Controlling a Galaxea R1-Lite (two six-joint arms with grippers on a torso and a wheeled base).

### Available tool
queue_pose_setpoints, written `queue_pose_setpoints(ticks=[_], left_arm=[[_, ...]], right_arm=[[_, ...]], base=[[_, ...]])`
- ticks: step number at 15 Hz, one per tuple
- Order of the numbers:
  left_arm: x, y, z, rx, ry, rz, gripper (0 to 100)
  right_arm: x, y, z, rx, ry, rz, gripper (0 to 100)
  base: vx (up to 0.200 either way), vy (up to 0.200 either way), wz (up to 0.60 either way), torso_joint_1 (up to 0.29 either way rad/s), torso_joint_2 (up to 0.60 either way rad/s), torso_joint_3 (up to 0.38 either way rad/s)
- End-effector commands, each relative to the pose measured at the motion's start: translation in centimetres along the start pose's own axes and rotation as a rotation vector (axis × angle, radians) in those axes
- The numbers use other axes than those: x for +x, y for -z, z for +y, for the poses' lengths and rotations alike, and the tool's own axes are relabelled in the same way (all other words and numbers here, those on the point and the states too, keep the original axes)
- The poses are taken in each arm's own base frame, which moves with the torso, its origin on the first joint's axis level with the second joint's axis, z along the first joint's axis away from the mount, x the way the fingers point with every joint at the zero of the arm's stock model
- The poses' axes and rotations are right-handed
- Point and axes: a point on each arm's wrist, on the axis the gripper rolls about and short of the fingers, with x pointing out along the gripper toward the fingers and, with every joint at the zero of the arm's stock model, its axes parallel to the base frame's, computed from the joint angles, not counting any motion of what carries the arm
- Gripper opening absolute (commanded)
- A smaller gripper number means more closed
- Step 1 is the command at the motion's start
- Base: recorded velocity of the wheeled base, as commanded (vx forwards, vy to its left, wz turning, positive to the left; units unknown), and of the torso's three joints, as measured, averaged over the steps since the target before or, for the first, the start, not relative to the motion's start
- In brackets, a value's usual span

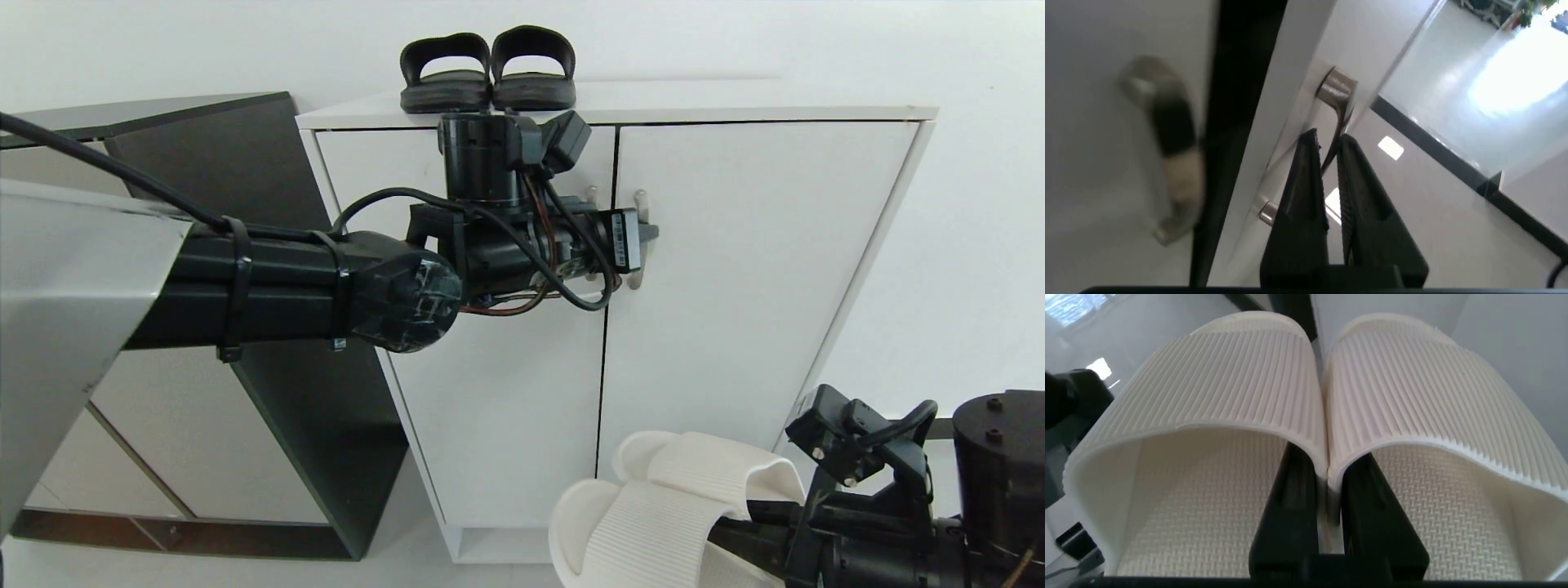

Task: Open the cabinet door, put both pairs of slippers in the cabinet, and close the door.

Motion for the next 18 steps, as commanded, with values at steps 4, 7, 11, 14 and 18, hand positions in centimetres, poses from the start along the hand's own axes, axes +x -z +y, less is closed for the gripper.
queue_pose_setpoints(ticks=[4,7,11,14,18], left_arm=[[-3.0,-0.2,-3.2,-0.001,0.061,0.021,0],[-5.0,0.1,-5.1,-0.003,0.094,0.032,0],[-7.7,0.5,-5.6,-0.015,0.098,0.006,0],[-9.1,0.7,-4.9,-0.01,0.067,-0.039,0],[-7.5,-0.6,-2.7,-0.029,0.027,-0.083,0]], right_arm=[[-0.8,1.0,0.3,-0.05,-0.116,0.022,0],[-1.6,1.2,0.4,-0.066,-0.158,0.014,0],[-1.8,1.4,0.5,-0.069,-0.159,0.02,0],[-1.8,1.5,0.5,-0.069,-0.161,0.029,0],[-1.8,1.5,0.5,-0.067,-0.157,0.029,0]], base=[[0.0,0.0,0.0,0.0,0.0,0.0],[0.0,0.0,0.0,0.0,0.0,0.0],[0.0,0.0,0.0,0.0,0.0,0.0],[0.0,0.0,0.0,0.0,0.0,0.0],[0.0,0.0,0.0,0.0,0.0,0.0]])
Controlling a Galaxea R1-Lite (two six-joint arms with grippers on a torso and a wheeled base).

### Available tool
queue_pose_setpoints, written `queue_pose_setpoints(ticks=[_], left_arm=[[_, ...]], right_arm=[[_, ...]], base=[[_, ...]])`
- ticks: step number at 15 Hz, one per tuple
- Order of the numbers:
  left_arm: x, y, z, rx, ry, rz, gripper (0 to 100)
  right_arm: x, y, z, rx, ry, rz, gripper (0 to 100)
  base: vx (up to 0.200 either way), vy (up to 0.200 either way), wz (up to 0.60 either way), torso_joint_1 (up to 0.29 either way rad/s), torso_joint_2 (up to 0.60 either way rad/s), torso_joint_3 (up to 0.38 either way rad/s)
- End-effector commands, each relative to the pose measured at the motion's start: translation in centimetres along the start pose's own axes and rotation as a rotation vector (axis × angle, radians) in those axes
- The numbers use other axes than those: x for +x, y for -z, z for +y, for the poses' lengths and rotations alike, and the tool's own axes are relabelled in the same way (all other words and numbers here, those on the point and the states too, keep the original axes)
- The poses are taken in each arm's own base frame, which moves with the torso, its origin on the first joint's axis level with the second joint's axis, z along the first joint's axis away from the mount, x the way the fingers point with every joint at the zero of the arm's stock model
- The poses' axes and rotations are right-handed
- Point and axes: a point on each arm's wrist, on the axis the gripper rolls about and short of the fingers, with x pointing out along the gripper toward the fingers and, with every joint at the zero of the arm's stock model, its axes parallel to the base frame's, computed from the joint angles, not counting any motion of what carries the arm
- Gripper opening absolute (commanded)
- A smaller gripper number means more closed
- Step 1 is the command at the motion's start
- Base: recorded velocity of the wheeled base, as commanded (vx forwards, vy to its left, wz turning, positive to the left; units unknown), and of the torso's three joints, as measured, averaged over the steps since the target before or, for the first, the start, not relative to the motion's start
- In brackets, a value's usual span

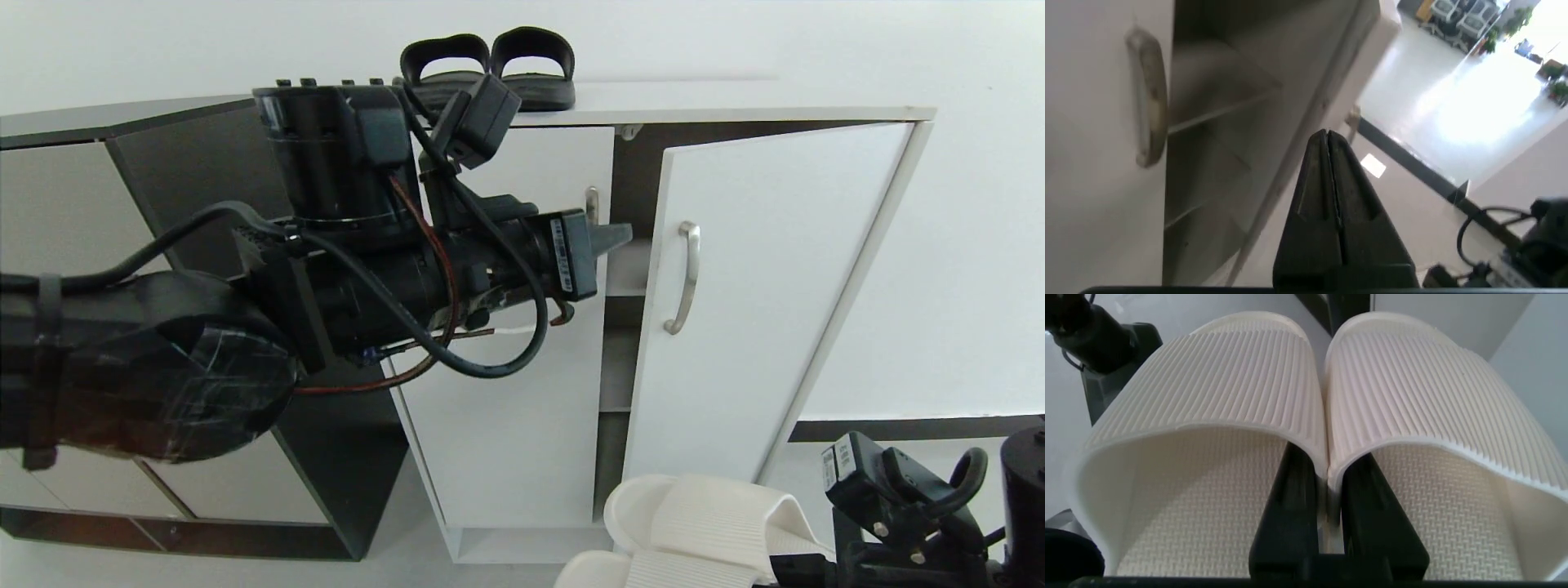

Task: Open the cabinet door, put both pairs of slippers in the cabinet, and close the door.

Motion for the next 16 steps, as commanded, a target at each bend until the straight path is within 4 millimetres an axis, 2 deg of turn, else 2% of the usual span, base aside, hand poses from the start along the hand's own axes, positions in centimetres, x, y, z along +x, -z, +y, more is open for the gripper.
queue_pose_setpoints(ticks=[1,2,7,11,14,15,16], left_arm=[[2.3,-0.6,1.4,-0.037,-0.019,-0.032,0],[3.3,-0.8,2.1,-0.04,-0.029,-0.043,0],[6.0,-0.1,3.2,-0.041,-0.028,-0.045,0],[6.9,-0.4,3.4,-0.04,-0.027,-0.047,0],[6.7,-0.3,2.3,-0.041,-0.026,-0.041,0],[6.4,-0.7,1.4,-0.039,-0.03,-0.057,0],[6.3,-0.3,0.0,-0.04,-0.002,-0.042,0]], right_arm=[[0.0,0.0,0.0,0.0,-0.001,-0.002,0],[0.0,0.0,0.0,0.0,0.002,-0.002,0],[0.1,0.0,0.0,0.001,0.001,0.004,0],[0.1,0.2,0.1,0.002,-0.005,0.014,0],[0.0,0.3,0.3,-0.002,-0.016,0.018,0],[0.1,0.6,0.5,-0.004,-0.025,0.032,0],[0.1,0.9,0.6,-0.003,-0.028,0.041,0]], base=[[0.0,0.0,0.0,0.0,0.0,0.0],[0.0,0.0,0.0,0.0,0.0,0.0],[0.0,0.0,0.0,0.0,0.0,0.0],[0.0,0.0,0.0,0.0,0.0,0.0],[-0.2,0.0,0.0,0.006,0.0,0.004],[-0.2,0.0,0.0,0.002,0.0,0.007],[-0.2,0.0,0.0,0.002,0.0,0.002]])
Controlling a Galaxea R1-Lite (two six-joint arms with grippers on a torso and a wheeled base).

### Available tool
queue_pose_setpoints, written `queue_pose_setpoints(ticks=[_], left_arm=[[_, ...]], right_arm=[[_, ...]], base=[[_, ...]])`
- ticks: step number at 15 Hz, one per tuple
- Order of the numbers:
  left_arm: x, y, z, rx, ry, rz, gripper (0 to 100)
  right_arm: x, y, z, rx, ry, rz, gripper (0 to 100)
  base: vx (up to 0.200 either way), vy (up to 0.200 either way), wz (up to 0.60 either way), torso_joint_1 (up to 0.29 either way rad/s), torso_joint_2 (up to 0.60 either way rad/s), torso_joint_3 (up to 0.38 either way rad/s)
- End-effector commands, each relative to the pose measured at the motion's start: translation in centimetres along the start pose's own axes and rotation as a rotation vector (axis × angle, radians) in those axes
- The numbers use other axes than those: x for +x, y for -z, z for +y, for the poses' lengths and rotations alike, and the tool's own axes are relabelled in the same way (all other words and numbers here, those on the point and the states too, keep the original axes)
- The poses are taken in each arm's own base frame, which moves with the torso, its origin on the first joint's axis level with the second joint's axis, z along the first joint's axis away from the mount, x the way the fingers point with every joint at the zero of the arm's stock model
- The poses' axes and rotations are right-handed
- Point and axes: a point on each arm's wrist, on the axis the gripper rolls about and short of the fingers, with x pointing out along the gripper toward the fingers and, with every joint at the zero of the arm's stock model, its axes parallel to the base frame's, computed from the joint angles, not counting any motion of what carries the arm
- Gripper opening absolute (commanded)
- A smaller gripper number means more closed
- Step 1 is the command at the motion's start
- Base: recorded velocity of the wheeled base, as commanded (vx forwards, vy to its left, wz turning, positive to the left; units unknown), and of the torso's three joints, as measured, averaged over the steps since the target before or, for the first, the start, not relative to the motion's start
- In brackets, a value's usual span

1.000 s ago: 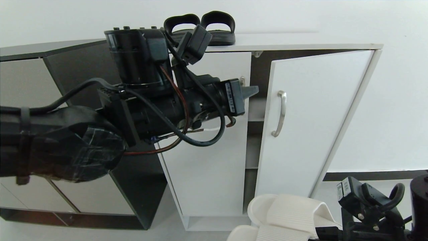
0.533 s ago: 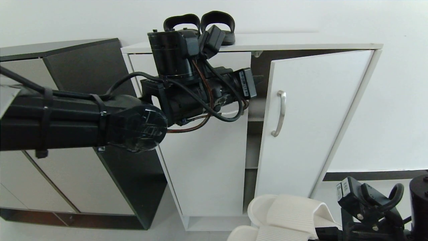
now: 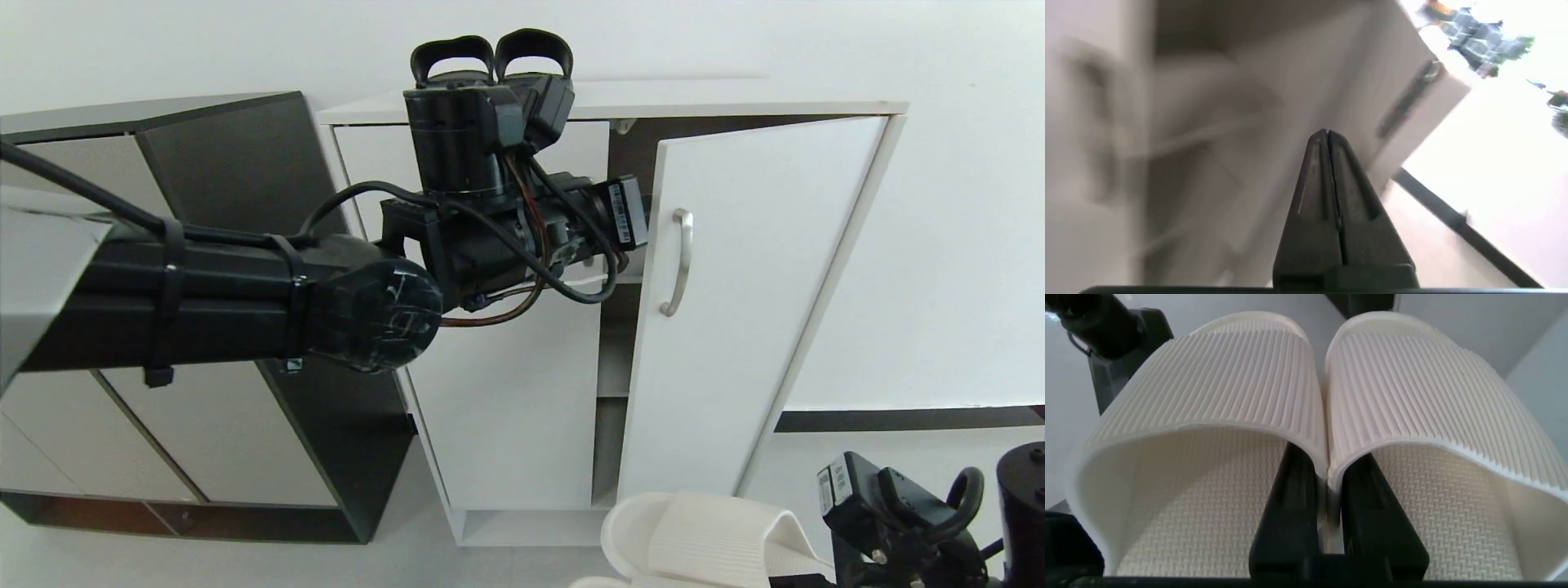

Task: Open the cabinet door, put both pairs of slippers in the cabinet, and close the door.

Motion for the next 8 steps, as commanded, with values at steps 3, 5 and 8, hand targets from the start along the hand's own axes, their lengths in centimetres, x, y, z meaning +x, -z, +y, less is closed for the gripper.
queue_pose_setpoints(ticks=[3,5,8], left_arm=[[-0.8,2.1,-5.3,0.021,0.12,0.068,0],[-0.6,2.3,-5.5,0.023,0.129,0.071,0],[-2.0,-0.2,-3.7,0.039,0.023,-0.029,0]], right_arm=[[-0.3,0.2,0.9,-0.021,-0.04,-0.004,0],[-0.1,0.1,0.9,-0.017,-0.04,-0.003,0],[0.8,-1.2,0.0,0.014,0.071,-0.025,0]], base=[[-0.2,0.0,0.0,0.001,0.0,0.007],[-0.2,0.0,0.0,0.005,0.0,0.007],[0.0,0.0,0.0,0.0,0.0,0.0]])
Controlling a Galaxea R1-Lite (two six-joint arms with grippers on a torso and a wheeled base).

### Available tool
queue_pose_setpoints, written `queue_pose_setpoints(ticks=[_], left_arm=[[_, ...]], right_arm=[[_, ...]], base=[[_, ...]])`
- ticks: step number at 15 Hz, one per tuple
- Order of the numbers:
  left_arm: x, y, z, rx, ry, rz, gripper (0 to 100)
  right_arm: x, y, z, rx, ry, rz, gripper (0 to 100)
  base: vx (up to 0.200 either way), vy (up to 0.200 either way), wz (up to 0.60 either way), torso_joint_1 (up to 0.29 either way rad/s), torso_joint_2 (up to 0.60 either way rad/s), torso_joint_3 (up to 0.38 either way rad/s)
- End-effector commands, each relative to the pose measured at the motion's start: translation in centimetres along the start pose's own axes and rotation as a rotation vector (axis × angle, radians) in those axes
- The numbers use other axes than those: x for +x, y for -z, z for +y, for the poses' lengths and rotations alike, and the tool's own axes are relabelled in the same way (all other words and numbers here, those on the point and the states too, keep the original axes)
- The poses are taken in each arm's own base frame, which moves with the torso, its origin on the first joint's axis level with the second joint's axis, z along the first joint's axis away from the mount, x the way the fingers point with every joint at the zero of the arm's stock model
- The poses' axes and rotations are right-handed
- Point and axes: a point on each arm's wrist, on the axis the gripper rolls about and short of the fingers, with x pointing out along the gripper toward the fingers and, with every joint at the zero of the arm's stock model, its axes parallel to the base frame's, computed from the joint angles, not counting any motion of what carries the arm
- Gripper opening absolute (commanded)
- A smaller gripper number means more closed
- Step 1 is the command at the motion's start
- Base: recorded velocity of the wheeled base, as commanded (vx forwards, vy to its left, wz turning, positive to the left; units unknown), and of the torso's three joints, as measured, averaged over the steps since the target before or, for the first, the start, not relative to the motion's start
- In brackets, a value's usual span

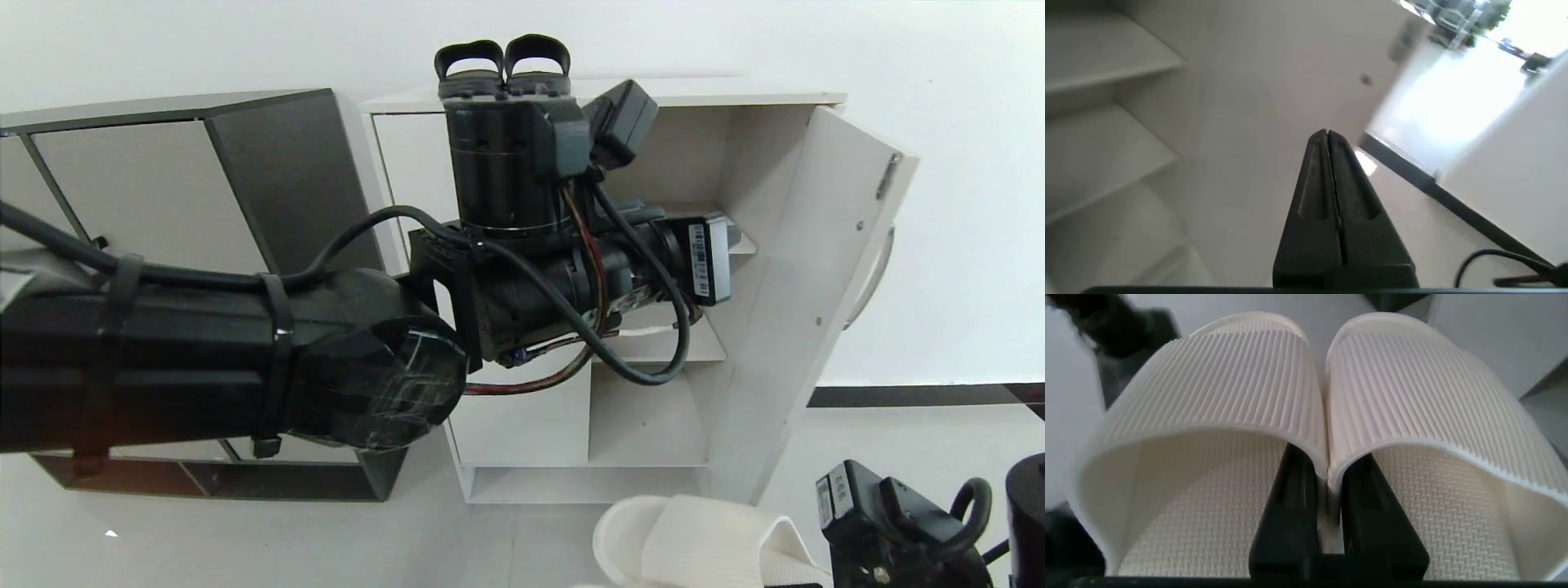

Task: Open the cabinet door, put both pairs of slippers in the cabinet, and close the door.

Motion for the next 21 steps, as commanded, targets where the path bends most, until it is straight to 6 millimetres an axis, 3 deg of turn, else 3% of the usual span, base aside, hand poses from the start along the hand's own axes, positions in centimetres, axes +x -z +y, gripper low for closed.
queue_pose_setpoints(ticks=[1,3,4,6,8,9,10,13,17,19,21], left_arm=[[-3.1,-3.2,2.2,0.015,-0.157,-0.101,0],[-7.8,-5.2,3.2,0.018,-0.311,-0.132,0],[-14.1,-6.0,2.1,0.028,-0.454,-0.096,0],[-21.3,-4.5,0.1,0.054,-0.603,-0.053,0],[-28.1,-2.2,0.1,0.115,-0.851,-0.051,0],[-29.7,-1.6,0.1,0.14,-0.931,-0.055,0],[-33.7,0.3,-0.6,0.169,-1.142,-0.12,0],[-38.3,7.3,-2.0,0.147,-1.436,-0.118,0],[-40.5,15.7,-2.6,0.188,-1.422,-0.122,0],[-41.1,18.7,-2.5,0.238,-1.364,-0.153,0],[-41.1,18.7,-2.6,0.243,-1.28,-0.18,0]], right_arm=[[1.4,-1.3,-1.1,0.056,0.138,-0.019,0],[2.5,-2.7,-1.9,0.137,0.288,-0.067,0],[3.4,-3.7,-2.9,0.187,0.408,-0.097,0],[4.1,-4.3,-4.0,0.204,0.531,-0.116,0],[4.4,-4.4,-4.4,0.207,0.585,-0.117,0],[4.4,-4.5,-4.4,0.207,0.586,-0.118,0],[4.7,-4.4,-4.5,0.207,0.592,-0.111,0],[4.6,-4.5,-4.5,0.206,0.595,-0.114,0],[4.8,-4.7,-4.4,0.2,0.59,-0.117,0],[5.1,-4.3,-4.4,0.199,0.586,-0.101,0],[5.2,-4.1,-4.6,0.204,0.589,-0.092,0]], base=[[0.0,0.0,0.0,0.0,0.0,0.0],[0.0,0.0,0.0,0.0,0.0,0.0],[0.0,0.0,0.0,0.0,0.0,0.0],[0.0,0.0,0.0,0.0,0.0,0.0],[0.0,0.0,0.0,0.0,0.0,0.0],[0.0,0.0,0.0,0.0,0.0,0.0],[0.0,0.0,0.0,0.0,0.0,0.0],[0.0,0.0,0.0,0.0,0.0,0.0],[0.0,0.0,0.0,0.0,0.0,0.0],[0.0,0.0,0.0,0.0,0.0,0.0],[0.0,0.0,0.0,0.0,0.0,0.0]])
